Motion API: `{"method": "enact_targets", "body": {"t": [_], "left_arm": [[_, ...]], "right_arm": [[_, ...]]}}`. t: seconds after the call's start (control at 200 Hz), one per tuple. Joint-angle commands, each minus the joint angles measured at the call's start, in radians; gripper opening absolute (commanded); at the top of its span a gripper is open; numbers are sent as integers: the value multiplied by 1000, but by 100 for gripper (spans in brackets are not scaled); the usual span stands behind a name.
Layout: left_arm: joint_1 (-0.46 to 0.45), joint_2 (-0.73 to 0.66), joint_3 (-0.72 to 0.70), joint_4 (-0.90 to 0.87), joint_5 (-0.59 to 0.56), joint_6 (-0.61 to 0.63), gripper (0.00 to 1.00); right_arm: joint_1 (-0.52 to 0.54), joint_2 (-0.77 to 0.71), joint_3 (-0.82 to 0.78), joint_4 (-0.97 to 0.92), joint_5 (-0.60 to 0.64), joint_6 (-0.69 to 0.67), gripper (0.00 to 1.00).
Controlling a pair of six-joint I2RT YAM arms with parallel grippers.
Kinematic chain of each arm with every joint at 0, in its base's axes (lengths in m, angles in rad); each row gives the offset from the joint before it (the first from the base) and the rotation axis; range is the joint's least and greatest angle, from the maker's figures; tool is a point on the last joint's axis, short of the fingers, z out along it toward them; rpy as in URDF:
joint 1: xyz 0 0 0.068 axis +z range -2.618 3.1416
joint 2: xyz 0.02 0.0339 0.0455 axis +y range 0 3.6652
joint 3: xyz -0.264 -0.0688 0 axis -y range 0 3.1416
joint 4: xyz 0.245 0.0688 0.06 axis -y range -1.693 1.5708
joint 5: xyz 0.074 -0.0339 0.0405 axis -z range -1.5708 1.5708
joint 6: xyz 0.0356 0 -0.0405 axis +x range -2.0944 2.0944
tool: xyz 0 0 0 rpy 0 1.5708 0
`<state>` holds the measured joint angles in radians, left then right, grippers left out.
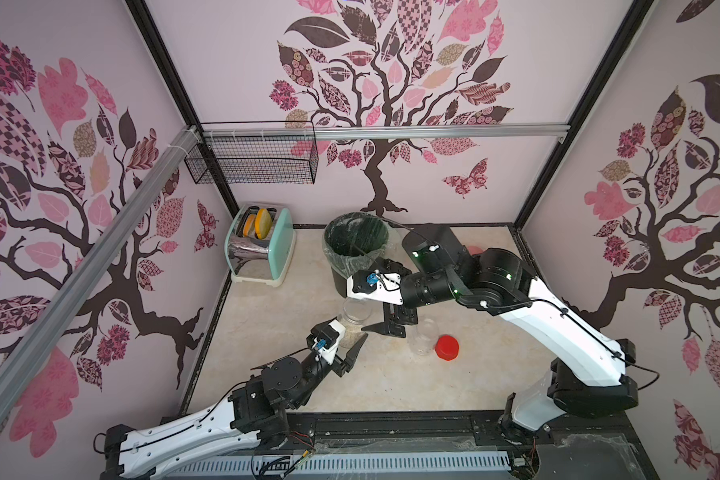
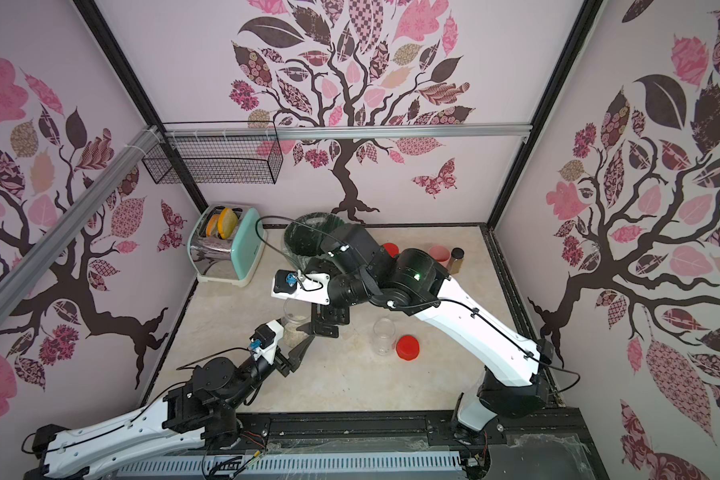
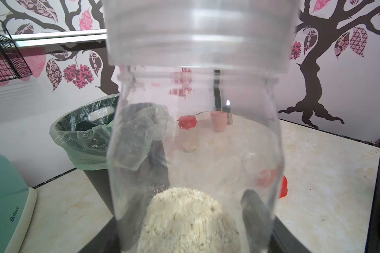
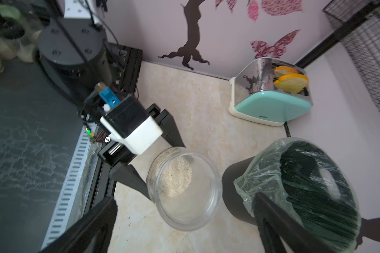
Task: Empty expired oatmeal from jars
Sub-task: Unscrew the lid from the jar.
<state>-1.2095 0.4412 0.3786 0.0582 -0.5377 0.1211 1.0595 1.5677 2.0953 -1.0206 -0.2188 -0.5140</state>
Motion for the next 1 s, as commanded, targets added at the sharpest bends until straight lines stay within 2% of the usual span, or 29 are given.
{"method": "enact_targets", "body": {"t": [0.0,0.095,0.19,0.635,0.995], "left_arm": [[5,-7,12,42,-24,9,35],[5,0,18,46,-23,17,35],[5,15,23,49,-18,19,35],[5,29,23,56,-10,23,35],[5,26,25,42,-10,20,35]], "right_arm": [[-1,-8,64,84,165,372,99],[-1,9,73,35,209,589,100],[6,14,50,7,209,656,100],[27,22,-113,22,158,666,100],[54,41,-112,31,151,661,100]]}}
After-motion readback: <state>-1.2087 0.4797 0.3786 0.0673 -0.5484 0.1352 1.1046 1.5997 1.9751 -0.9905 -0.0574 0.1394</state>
